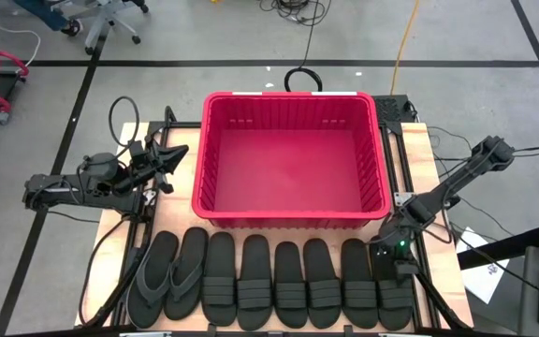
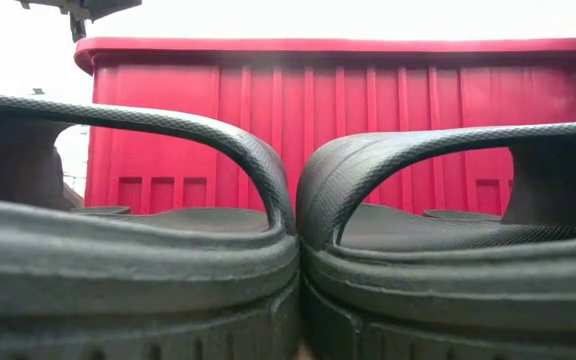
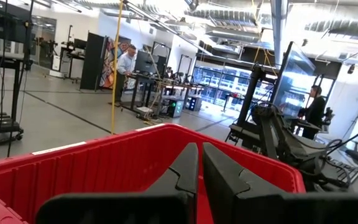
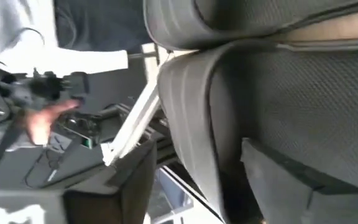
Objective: Pick and place slides into bin
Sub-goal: Put the black slide into the red container
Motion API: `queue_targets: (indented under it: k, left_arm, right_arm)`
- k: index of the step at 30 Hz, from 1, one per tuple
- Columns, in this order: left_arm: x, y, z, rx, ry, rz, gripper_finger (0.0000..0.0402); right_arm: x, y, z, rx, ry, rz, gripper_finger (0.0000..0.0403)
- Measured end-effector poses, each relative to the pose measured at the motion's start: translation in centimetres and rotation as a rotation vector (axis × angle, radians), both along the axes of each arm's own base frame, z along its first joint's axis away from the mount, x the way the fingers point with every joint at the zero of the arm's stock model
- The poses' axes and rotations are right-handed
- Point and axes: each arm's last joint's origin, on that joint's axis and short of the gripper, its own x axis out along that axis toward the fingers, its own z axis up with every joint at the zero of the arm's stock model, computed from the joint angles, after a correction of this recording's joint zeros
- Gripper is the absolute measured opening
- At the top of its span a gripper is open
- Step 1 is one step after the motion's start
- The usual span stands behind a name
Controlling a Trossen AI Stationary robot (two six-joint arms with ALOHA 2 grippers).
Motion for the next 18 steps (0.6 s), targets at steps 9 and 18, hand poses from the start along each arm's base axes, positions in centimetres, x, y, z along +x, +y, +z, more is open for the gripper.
queue_targets:
  k: [9, 18]
  left_arm:
    - [0.0, 0.0, 0.0, -0.001, 0.003, -0.001, 0.0021]
    - [0.1, 0.0, -0.3, -0.003, 0.034, -0.001, 0.0021]
  right_arm:
    - [-0.6, 0.1, -1.0, 0.010, 0.018, 0.005, 0.0239]
    - [-0.8, 0.9, -0.8, -0.003, -0.057, 0.003, 0.0182]
